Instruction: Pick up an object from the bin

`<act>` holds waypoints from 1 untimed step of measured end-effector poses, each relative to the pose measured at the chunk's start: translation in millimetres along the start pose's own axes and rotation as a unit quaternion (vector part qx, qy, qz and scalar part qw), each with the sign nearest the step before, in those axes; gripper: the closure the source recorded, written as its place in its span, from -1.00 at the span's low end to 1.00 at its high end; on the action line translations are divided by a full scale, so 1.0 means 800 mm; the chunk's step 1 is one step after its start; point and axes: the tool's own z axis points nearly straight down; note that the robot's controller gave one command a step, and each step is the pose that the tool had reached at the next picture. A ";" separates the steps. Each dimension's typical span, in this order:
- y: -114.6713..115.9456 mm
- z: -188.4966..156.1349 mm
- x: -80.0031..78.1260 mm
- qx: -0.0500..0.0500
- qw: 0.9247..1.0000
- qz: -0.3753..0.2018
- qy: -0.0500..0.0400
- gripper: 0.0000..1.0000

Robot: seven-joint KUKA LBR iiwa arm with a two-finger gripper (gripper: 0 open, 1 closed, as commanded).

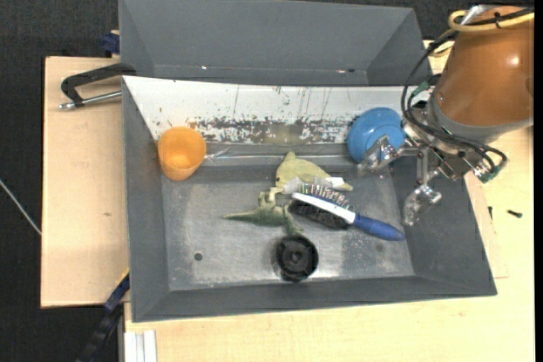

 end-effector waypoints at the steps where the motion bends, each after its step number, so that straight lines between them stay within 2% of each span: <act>1: -0.008 0.153 0.024 0.009 0.999 -0.035 -0.009 -1.00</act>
Offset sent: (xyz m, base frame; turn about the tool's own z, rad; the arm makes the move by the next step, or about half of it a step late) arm -0.0225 -0.0146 -0.1450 -0.0768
